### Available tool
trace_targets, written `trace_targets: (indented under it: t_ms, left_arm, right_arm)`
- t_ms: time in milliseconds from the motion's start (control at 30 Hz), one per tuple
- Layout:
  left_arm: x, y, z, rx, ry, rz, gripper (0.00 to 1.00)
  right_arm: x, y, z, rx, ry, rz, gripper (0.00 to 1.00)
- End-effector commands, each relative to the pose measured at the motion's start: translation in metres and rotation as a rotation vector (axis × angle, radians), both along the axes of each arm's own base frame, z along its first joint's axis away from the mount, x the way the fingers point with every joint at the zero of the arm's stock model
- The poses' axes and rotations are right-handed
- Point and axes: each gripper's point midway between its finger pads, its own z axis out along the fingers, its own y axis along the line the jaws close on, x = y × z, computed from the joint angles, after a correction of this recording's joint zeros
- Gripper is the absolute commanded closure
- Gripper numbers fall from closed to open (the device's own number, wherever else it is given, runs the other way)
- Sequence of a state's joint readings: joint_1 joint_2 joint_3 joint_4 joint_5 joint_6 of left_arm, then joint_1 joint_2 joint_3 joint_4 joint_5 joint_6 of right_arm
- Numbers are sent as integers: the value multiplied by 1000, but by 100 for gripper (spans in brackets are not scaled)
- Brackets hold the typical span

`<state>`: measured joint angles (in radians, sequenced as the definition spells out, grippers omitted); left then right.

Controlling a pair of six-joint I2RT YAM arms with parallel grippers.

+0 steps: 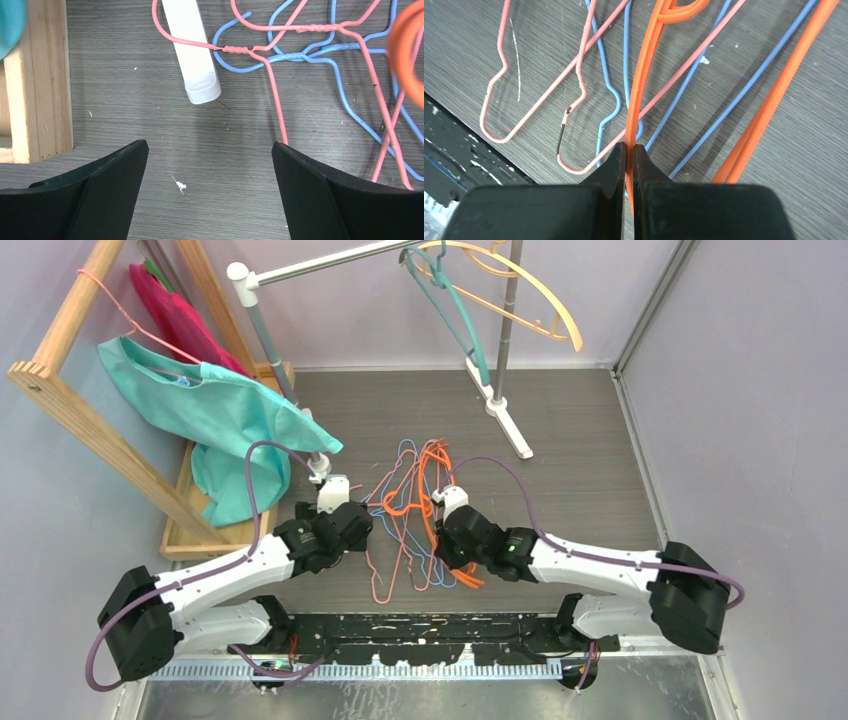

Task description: Organize the hangers

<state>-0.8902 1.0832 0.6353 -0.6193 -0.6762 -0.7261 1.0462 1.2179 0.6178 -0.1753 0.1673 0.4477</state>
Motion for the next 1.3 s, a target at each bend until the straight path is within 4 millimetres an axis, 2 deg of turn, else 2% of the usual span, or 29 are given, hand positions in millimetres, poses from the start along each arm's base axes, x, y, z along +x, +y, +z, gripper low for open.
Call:
trace_targets:
  t_ms: [0, 133, 167, 233, 300, 567, 700, 767, 1000, 1267]
  left_arm:
    - [3, -1, 9, -43, -46, 21, 2]
    - [3, -2, 9, -50, -46, 22, 2]
    - [3, -2, 9, -49, -44, 21, 2]
    - [3, -3, 10, -55, -44, 22, 2]
    - [2, -2, 9, -59, -42, 23, 2]
    - [-1, 1, 9, -69, -46, 30, 2]
    - [-3, 3, 7, -71, -45, 31, 2]
    - [-3, 3, 6, -70, -44, 32, 2]
    - [-3, 3, 5, -69, -41, 33, 2]
    - [-3, 3, 5, -73, -41, 36, 2]
  right_arm:
    - [23, 11, 71, 147, -151, -69, 99]
    - [30, 17, 117, 251, -212, -89, 96]
    - [31, 18, 125, 273, -226, -90, 94]
    - [33, 21, 128, 282, -233, -88, 91]
    - [32, 28, 119, 266, -215, -60, 88]
    - [26, 42, 57, 175, -109, -10, 87]
    - [27, 41, 37, 128, -86, -16, 75]
    - [27, 41, 32, 119, -80, -18, 71]
    - [26, 43, 19, 98, -68, -7, 71]
    - [37, 49, 6, 44, -82, -9, 70]
